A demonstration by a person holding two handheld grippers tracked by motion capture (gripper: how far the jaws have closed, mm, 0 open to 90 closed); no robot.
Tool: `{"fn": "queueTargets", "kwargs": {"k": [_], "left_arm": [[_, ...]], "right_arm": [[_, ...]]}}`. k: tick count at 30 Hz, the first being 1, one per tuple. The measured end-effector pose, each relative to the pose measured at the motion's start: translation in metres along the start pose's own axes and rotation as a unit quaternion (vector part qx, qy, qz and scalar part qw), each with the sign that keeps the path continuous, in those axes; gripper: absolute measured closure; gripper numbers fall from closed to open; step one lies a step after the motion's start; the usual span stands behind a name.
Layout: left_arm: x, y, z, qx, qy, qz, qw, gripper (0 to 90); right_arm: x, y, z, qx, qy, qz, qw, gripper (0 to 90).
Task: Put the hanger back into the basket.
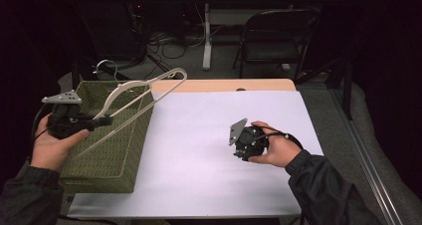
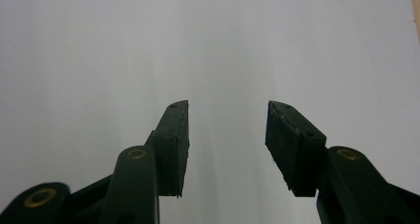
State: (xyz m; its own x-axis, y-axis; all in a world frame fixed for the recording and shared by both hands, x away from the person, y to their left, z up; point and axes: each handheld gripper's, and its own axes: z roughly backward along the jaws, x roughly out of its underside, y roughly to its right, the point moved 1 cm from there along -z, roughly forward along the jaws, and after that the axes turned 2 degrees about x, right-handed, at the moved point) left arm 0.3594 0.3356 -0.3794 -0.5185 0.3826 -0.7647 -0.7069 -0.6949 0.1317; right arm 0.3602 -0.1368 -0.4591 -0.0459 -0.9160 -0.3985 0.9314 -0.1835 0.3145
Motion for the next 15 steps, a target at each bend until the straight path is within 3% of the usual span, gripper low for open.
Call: {"fn": "queueTargets", "kwargs": {"k": [9,10,15], "left_arm": [[0.016,-0.032,0.023,-0.021,-0.004,0.000,0.9998,87.4],[0.022,-0.039,0.027,-0.023,-0.001,0.006,0.9997,87.4],[0.037,-0.051,0.033,-0.032,0.002,0.016,0.9994,87.4]], "right_arm": [[0.006,0.001,-0.002,-0.002,-0.001,-0.009,1.0000,51.7],[0.007,0.002,-0.003,-0.001,-0.001,-0.006,1.0000,51.7],[0.007,0.002,-0.004,-0.004,-0.005,-0.006,1.0000,51.6]]}}
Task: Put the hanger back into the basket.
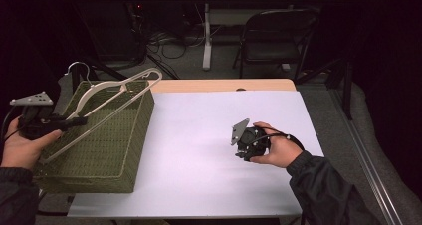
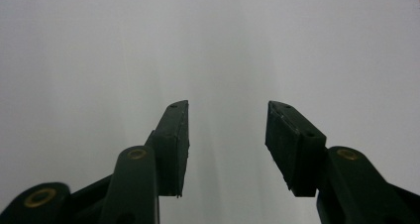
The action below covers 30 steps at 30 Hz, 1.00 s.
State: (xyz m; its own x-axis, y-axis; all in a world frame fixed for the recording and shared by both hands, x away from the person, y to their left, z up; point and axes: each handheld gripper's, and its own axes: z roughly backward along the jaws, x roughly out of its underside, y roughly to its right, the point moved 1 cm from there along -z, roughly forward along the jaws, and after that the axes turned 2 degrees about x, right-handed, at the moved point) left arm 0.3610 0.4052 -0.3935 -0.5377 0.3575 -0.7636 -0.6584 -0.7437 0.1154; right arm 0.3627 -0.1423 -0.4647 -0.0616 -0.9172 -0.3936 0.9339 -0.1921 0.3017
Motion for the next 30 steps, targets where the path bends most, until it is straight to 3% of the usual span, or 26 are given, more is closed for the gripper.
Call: {"fn": "queueTargets", "kwargs": {"k": [5,11,20,30], "left_arm": [[0.020,-0.013,0.003,-0.006,0.000,0.010,0.9999,87.4],[0.031,-0.018,0.000,-0.012,-0.005,0.018,0.9997,87.4],[0.049,-0.027,-0.003,-0.018,0.015,0.043,0.9988,87.4],[0.063,-0.034,-0.018,-0.018,-0.012,0.069,0.9974,87.4]], "right_arm": [[0.001,-0.002,-0.002,0.000,0.001,-0.005,1.0000,51.6],[0.000,-0.002,-0.005,0.000,-0.002,0.000,1.0000,51.6],[0.001,-0.004,-0.007,-0.002,-0.005,-0.003,1.0000,51.7],[0.001,-0.004,-0.007,-0.002,-0.004,-0.003,1.0000,51.7]]}}
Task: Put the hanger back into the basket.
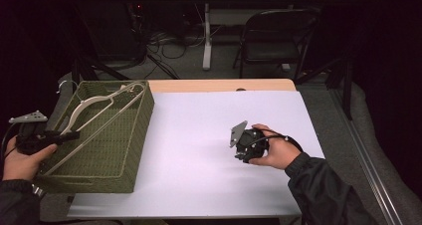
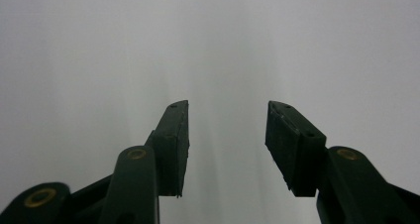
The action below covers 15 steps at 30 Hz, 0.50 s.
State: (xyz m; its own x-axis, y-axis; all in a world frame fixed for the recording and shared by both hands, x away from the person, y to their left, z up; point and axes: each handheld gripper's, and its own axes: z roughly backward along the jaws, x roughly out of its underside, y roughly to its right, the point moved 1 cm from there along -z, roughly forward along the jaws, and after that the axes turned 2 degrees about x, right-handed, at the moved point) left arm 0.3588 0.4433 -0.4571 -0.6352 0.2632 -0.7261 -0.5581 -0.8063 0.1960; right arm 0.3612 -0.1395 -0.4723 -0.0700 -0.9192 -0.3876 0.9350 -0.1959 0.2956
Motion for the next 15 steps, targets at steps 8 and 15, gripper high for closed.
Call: {"fn": "queueTargets", "kwargs": {"k": [8,15], "left_arm": [[0.000,0.001,-0.019,-0.013,-0.031,-0.004,0.9994,87.1],[0.003,0.001,-0.032,-0.025,-0.067,-0.003,0.9974,86.9]], "right_arm": [[0.001,0.000,-0.001,0.001,0.001,0.003,1.0000,51.7],[0.003,0.000,0.000,0.000,0.001,-0.001,1.0000,51.6]]}}
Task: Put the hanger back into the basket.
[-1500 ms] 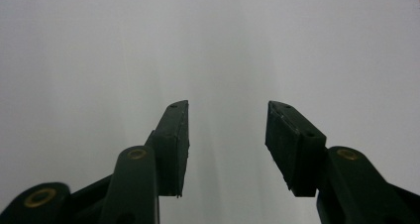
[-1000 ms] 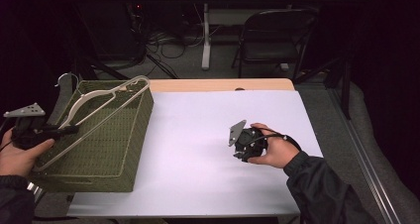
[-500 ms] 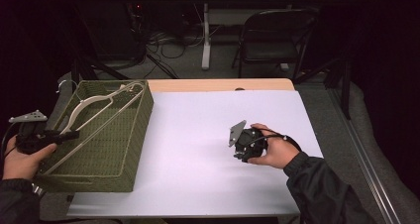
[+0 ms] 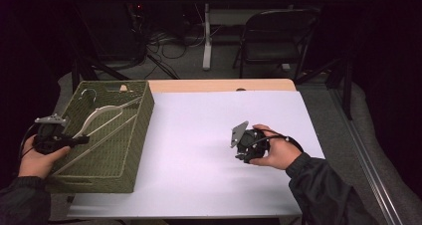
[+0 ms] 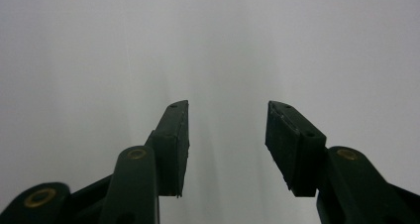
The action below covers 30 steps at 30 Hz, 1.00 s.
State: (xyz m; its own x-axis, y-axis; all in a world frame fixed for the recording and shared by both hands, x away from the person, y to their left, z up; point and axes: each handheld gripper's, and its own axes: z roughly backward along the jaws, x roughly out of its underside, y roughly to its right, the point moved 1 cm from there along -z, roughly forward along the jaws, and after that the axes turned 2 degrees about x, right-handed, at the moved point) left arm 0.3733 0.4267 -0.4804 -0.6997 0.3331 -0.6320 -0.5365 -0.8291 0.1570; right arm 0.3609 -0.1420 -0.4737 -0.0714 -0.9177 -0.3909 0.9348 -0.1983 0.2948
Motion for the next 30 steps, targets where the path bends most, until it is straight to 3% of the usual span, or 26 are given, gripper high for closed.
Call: {"fn": "queueTargets", "kwargs": {"k": [7,14,19,23,29,30], "left_arm": [[0.001,-0.001,-0.003,0.001,-0.023,0.005,0.9997,86.8],[0.001,0.000,-0.008,0.001,-0.050,-0.009,0.9987,86.6],[0.002,0.000,-0.007,-0.002,-0.049,-0.010,0.9988,85.6],[0.002,-0.002,-0.005,-0.007,-0.038,0.001,0.9993,83.1],[0.002,-0.003,-0.001,-0.025,-0.019,0.000,0.9995,66.4],[0.000,-0.002,0.003,-0.041,0.000,-0.002,0.9992,62.4]], "right_arm": [[0.001,0.000,-0.002,-0.001,-0.001,0.002,1.0000,51.7],[0.001,0.000,-0.001,-0.001,0.000,0.003,1.0000,51.7],[0.002,-0.001,-0.001,-0.001,-0.002,-0.002,1.0000,51.7],[0.002,0.000,-0.001,0.000,-0.004,-0.001,1.0000,51.6],[0.003,0.000,-0.001,0.000,-0.003,-0.003,1.0000,51.7],[0.002,0.000,-0.002,-0.001,-0.002,-0.002,1.0000,51.7]]}}
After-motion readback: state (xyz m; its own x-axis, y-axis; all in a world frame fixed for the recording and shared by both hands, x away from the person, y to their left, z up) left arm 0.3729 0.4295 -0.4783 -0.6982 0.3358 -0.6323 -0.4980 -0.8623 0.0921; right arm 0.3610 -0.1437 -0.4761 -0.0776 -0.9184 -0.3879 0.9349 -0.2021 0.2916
